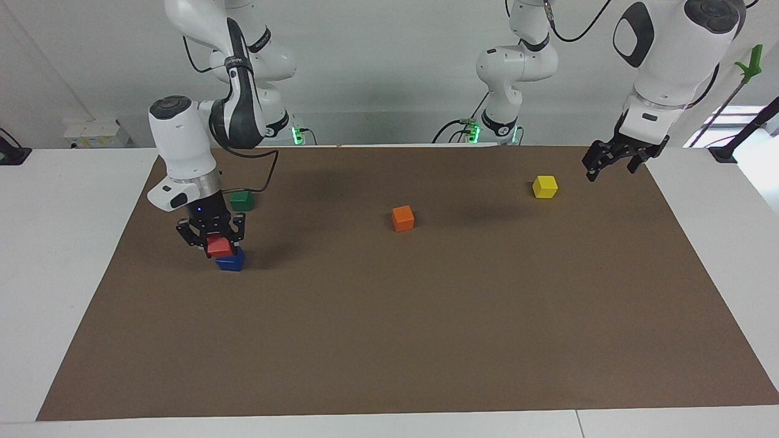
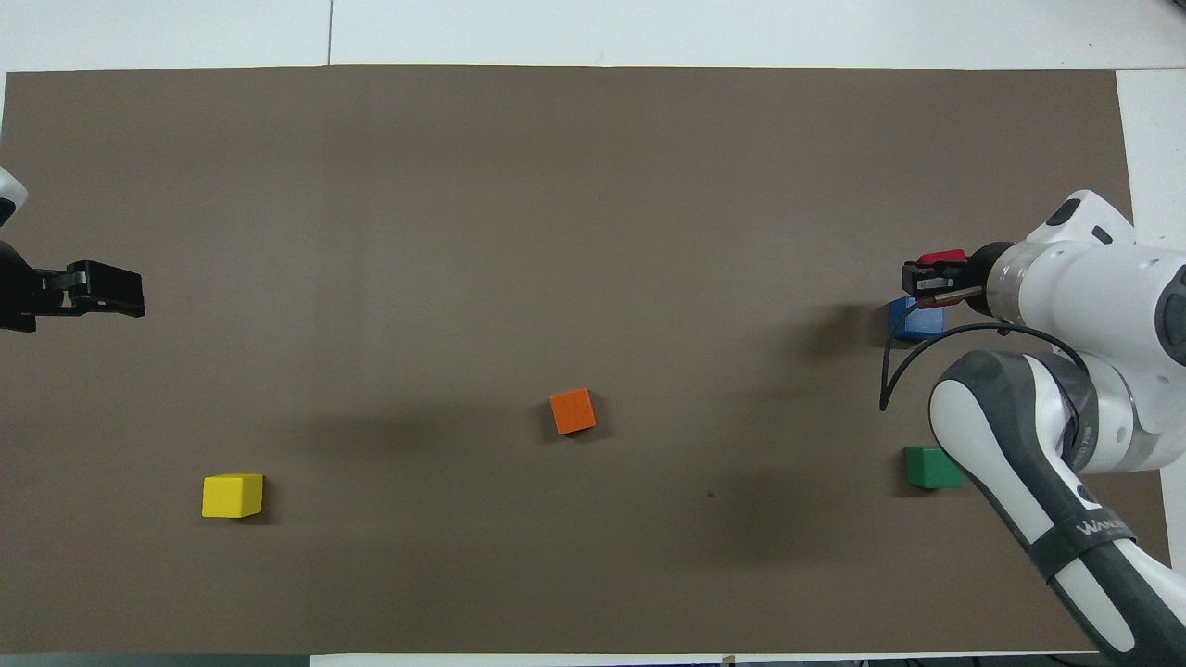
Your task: Transfer red block to right arm and stack on blue block
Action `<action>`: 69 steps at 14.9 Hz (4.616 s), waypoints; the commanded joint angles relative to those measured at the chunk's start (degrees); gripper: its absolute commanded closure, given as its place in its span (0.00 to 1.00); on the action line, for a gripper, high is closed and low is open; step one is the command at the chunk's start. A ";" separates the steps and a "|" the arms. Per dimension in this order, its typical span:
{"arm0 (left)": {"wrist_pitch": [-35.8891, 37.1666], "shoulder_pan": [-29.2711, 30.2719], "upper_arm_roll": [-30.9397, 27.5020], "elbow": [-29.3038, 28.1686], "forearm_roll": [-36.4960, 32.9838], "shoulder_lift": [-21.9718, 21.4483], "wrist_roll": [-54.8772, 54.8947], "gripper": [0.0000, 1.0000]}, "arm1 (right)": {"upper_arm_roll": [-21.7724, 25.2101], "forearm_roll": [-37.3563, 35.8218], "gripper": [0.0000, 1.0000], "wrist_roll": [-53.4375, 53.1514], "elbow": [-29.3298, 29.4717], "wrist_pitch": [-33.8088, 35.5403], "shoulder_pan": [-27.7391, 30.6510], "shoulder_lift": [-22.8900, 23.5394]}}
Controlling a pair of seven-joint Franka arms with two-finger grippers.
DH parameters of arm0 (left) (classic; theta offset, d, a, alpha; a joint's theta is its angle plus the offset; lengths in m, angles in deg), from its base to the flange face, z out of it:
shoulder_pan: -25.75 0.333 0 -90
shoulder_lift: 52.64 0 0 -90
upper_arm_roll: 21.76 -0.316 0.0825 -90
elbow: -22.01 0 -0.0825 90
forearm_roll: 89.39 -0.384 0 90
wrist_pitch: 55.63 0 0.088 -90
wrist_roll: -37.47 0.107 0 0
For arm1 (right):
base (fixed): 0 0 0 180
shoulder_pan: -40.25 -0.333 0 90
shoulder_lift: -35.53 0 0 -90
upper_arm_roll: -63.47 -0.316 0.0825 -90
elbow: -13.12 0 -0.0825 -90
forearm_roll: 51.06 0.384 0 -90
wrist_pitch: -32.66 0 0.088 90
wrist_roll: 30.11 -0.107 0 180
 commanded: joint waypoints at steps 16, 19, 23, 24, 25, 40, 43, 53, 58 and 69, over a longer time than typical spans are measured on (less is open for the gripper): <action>1.65 -1.78 -0.85 -2.12 0.78 -2.10 0.58 0.00 | -0.77 -1.98 1.00 -8.26 -3.58 -4.89 2.44 3.03; 1.65 -1.78 -0.85 -2.13 0.78 -2.10 0.58 0.00 | -0.86 -1.98 1.00 -8.61 -4.11 -4.89 2.53 2.94; 1.73 -1.78 -0.85 -2.21 0.78 -2.10 0.75 0.00 | -0.86 -1.98 1.00 -11.16 -4.37 -4.89 2.18 2.77; 1.73 -1.78 -0.77 -2.21 0.78 -2.10 0.75 0.00 | -0.86 -1.98 1.00 -11.25 -4.38 -4.89 2.18 2.77; 1.73 -1.78 -0.85 -2.21 0.78 -2.10 0.75 0.00 | -0.86 -1.98 1.00 -11.34 -4.38 -4.89 2.27 2.77; 3.05 -1.78 -0.68 -2.65 0.78 -2.46 0.58 0.00 | -0.86 -1.89 0.36 -11.69 -5.17 -5.15 2.44 2.33; 4.54 -1.78 -0.41 0.06 0.69 -0.71 0.58 0.00 | -0.95 -1.89 0.18 -11.69 -5.17 -5.07 2.53 2.33; 5.25 -2.75 0.29 1.83 1.39 0.62 0.75 0.00 | -0.86 -1.72 0.00 -11.43 -2.80 -3.05 2.62 2.77; 4.72 -2.57 0.20 2.01 5.00 0.62 0.58 0.00 | -0.86 -1.54 0.00 -10.99 7.55 14.49 2.62 1.54; 4.28 -2.57 0.20 1.65 6.49 0.36 0.84 0.00 | -0.51 3.09 0.00 1.13 33.06 51.70 4.81 -1.80</action>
